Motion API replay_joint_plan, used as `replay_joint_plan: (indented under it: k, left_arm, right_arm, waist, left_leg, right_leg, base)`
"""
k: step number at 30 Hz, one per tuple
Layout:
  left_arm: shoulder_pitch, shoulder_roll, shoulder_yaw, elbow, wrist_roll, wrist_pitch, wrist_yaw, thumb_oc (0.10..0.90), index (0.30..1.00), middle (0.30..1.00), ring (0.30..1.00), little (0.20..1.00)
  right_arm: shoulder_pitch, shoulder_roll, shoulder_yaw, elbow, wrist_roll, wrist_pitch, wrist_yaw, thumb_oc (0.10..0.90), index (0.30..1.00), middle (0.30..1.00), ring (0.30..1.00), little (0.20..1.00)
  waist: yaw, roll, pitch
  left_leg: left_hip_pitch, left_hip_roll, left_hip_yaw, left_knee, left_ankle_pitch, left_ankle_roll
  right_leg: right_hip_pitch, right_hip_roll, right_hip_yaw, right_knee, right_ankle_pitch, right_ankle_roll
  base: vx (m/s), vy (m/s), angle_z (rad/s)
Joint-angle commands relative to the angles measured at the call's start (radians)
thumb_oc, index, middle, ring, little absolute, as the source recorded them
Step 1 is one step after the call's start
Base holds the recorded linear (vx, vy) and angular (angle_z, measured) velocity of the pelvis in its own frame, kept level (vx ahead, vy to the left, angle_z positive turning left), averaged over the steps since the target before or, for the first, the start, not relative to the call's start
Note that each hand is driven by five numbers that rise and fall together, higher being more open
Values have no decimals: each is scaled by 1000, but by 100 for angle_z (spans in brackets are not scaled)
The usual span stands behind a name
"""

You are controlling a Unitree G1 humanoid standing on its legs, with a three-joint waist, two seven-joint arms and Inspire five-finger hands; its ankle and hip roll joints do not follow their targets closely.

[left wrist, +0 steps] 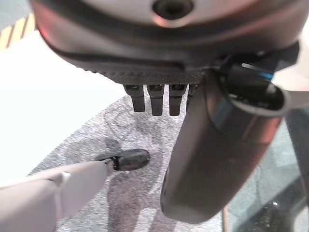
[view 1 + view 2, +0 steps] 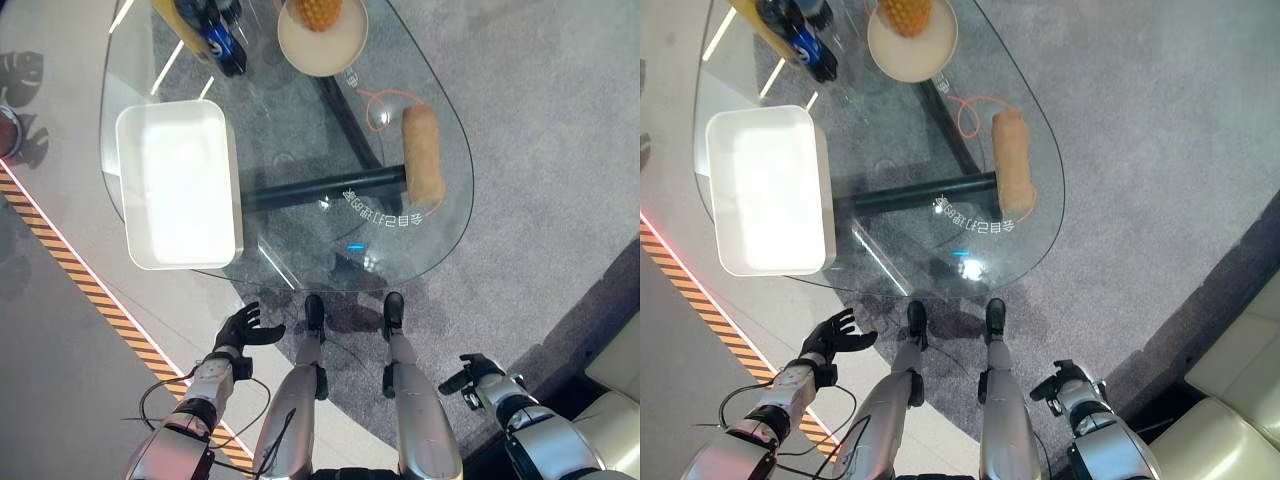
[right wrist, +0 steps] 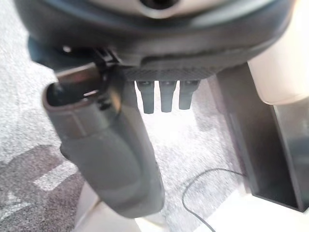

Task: Wipe the table with a cloth and put it in the basket.

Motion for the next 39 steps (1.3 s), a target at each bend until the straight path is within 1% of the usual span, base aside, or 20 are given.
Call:
replay_joint_plan:
  k: [1,4,9,10,15,21,23,26,30,31,33,35,36,37,38,39]
  left_arm:
    - [38,37,-8,21,-34,-18,15,800,900,900,900,900]
    - [35,50,-4,10,-30,-6,5,800,900,900,900,900]
    - [33,58,1,-6,-28,18,5,800,900,900,900,900]
    - [36,57,3,-11,-25,23,7,800,900,900,900,900]
    - [48,59,0,-16,-18,14,3,800,900,900,900,900]
    - [57,65,-4,-17,-12,3,-2,800,900,900,900,900]
    - [54,69,-5,-13,-17,3,-6,800,900,900,900,900]
    - [50,73,-12,-18,-29,10,-5,800,900,900,900,900]
    - [48,77,-29,-24,-45,13,4,800,900,900,900,900]
    - [54,76,-34,-30,-47,12,12,800,900,900,900,900]
    - [80,72,-41,-47,-49,1,29,800,900,900,900,900]
    - [95,71,-41,-53,-50,-8,33,800,900,900,900,900]
    - [98,72,-41,-54,-50,-10,33,800,900,900,900,900]
    - [101,73,-39,-56,-48,-10,32,800,900,900,900,900]
    - [106,76,-38,-61,-47,-10,31,800,900,900,900,900]
    - [106,76,-38,-62,-47,-10,31,800,900,900,900,900]
  right_arm:
    - [64,-66,11,13,55,15,-61,800,900,900,900,900]
    - [59,-77,5,13,60,-2,-64,800,900,900,900,900]
    - [43,-89,0,15,64,-24,-76,800,900,900,900,900]
    - [36,-92,-5,15,62,-34,-81,800,900,900,900,900]
    - [41,-88,-12,2,63,-59,-101,800,900,900,900,900]
    - [46,-90,-14,-6,64,-93,-134,800,900,900,900,900]
    - [40,-98,-14,-3,38,-124,-185,800,900,900,900,900]
    - [20,-122,-19,-16,21,-178,-302,800,900,900,900,900]
    - [-20,-165,-42,-69,107,-272,-393,800,900,900,900,900]
    - [-29,-176,-52,-104,143,-309,-420,800,900,900,900,900]
    - [-49,-207,-80,-256,215,-361,-468,800,900,900,900,900]
    - [-77,-229,-91,-361,268,-372,-485,800,900,900,900,900]
    - [-83,-232,-94,-381,279,-395,-494,800,900,900,900,900]
    - [-93,-239,-98,-430,299,-399,-503,800,900,900,900,900]
    - [-119,-247,-101,-508,334,-418,-523,800,900,900,900,900]
    - [-125,-248,-100,-517,342,-430,-523,800,900,900,900,900]
  waist:
    - [4,-14,-8]
    - [4,-20,-8]
    - [8,-21,-8]
    - [9,-20,-8]
    - [13,-23,-8]
    - [17,-24,-8]
    - [17,-25,-8]
    - [17,-23,-8]
    - [17,-23,-8]
    - [17,-23,-8]
    - [14,-27,-8]
    - [14,-30,-8]
    - [14,-30,-8]
    - [13,-32,-8]
    - [13,-33,-8]
    - [14,-33,-8]
  left_leg:
    - [-196,-64,-49,306,-118,-10]
    - [-258,-59,-54,416,-168,0]
    - [-341,-44,-59,537,-222,15]
    - [-369,-43,-66,578,-237,18]
    - [-404,-45,-79,629,-261,23]
    - [-415,-45,-85,635,-259,24]
    - [-418,-44,-84,640,-260,21]
    - [-420,-43,-83,646,-260,21]
    - [-424,-42,-82,649,-262,22]
    - [-423,-43,-84,649,-262,22]
    - [-418,-44,-85,645,-263,21]
    - [-414,-41,-83,638,-262,19]
    - [-411,-40,-82,635,-262,19]
    - [-408,-40,-81,629,-260,18]
    - [-403,-39,-80,620,-256,16]
    - [-403,-39,-79,619,-256,16]
  right_leg:
    - [-190,15,-22,307,-129,-27]
    - [-246,16,-14,393,-167,-39]
    - [-325,32,-2,509,-213,-56]
    - [-351,35,2,546,-222,-62]
    - [-381,39,4,588,-234,-70]
    - [-392,39,-4,600,-233,-75]
    - [-393,38,-6,602,-232,-75]
    - [-393,35,-8,605,-229,-73]
    - [-396,33,-9,603,-222,-72]
    - [-395,34,-8,599,-219,-71]
    - [-390,36,-8,588,-214,-71]
    - [-387,36,-10,583,-214,-72]
    - [-385,36,-11,581,-214,-73]
    - [-383,37,-11,575,-214,-73]
    - [-380,38,-13,570,-214,-74]
    - [-379,38,-13,569,-213,-74]
  base:
    - [-21,-44,16]
    - [1,-63,18]
    - [15,-49,9]
    - [19,-25,-4]
    - [19,-37,-4]
    - [0,0,0]
    - [0,0,0]
    - [0,0,0]
    - [0,0,0]
    - [0,0,0]
    - [0,0,0]
    - [0,0,0]
    - [0,0,0]
    - [0,0,0]
    - [0,0,0]
    - [0,0,0]
